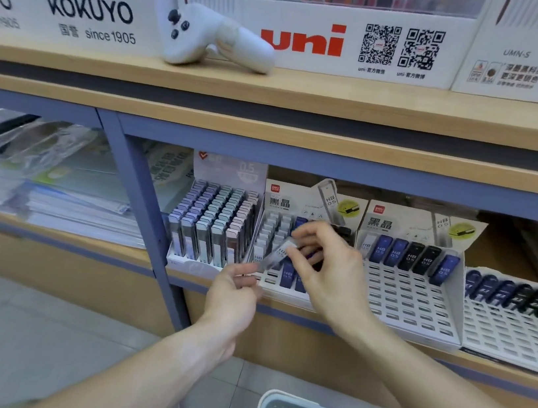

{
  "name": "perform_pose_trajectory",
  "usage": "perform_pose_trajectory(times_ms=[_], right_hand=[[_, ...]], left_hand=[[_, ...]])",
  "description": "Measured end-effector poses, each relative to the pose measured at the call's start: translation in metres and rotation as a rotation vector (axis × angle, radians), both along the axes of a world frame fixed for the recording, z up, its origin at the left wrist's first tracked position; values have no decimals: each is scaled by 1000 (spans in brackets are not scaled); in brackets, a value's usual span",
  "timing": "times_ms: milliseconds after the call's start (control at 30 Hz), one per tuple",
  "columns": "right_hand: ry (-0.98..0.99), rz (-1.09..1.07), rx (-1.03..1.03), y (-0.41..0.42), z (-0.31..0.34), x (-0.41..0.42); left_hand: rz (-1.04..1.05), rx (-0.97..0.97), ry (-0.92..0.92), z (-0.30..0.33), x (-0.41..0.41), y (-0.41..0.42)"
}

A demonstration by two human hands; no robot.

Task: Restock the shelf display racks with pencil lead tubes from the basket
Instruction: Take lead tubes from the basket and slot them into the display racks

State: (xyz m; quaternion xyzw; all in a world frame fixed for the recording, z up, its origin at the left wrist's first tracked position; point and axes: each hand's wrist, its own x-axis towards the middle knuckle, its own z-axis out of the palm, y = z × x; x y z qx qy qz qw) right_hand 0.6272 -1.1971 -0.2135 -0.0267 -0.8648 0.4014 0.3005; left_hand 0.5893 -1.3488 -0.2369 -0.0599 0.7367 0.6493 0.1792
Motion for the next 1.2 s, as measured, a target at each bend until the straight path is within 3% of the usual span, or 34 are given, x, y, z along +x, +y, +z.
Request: perform_pose_trajectory(times_ms=[267, 867, 1200], right_hand=[[18, 8, 359, -7, -19, -18], [-106, -62, 263, -3, -21, -29], [-124, -114, 434, -1, -25, -24]], left_hand=[[-141, -116, 75, -11, -8, 4], [-210, -150, 90, -22, -12, 7], [-227, -129, 101, -17, -10, 6]])
